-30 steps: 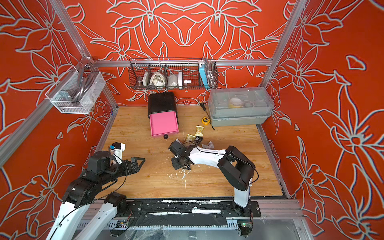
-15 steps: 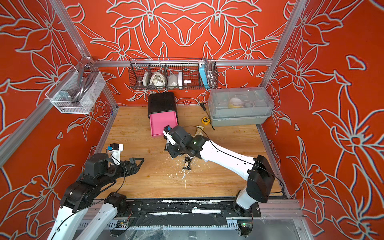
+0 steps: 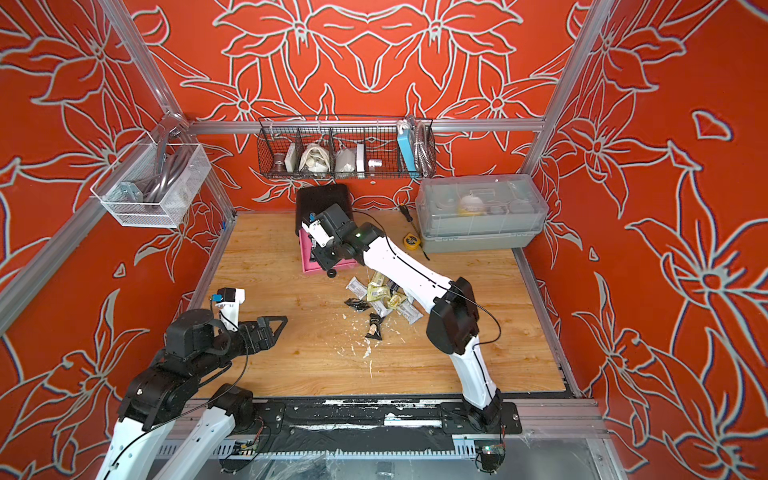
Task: Place the cookies into the drawer by color
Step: Place the cookie in the drawer.
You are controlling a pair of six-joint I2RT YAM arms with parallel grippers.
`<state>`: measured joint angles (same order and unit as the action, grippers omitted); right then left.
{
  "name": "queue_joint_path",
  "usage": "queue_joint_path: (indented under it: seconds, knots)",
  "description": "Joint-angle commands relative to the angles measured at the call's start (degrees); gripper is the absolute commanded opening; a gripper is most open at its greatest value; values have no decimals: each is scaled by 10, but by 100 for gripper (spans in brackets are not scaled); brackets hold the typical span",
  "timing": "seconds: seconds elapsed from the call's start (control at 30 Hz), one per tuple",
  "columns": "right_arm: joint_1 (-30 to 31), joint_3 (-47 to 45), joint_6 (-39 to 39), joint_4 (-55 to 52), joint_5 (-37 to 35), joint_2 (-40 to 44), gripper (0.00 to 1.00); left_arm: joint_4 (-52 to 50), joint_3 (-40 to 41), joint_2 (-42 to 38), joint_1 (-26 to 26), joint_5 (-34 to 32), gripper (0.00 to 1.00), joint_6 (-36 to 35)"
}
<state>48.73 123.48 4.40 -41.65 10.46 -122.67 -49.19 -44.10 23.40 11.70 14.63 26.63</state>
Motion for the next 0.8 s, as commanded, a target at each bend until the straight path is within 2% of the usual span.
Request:
queue_joint_path:
  seconds: [0.0, 0.13, 0.47, 0.6, 0.77]
  knots:
    - [-5, 72, -15, -52, 28, -56, 0, 9, 7, -8, 2, -4, 99, -7]
    - [-8, 126, -3, -60, 35, -114, 0, 9, 6, -10, 2, -6, 99, -6]
    - [-13, 135, -10, -59, 36, -159, 0, 9, 8, -7, 3, -7, 99, -6]
    - [-13, 147, -13, -66, 35, -162, 16, 9, 7, -2, 2, -8, 99, -6]
    - [-13, 170, -16, -84, 32, -145, 27, 8, 7, -1, 2, -12, 99, -5]
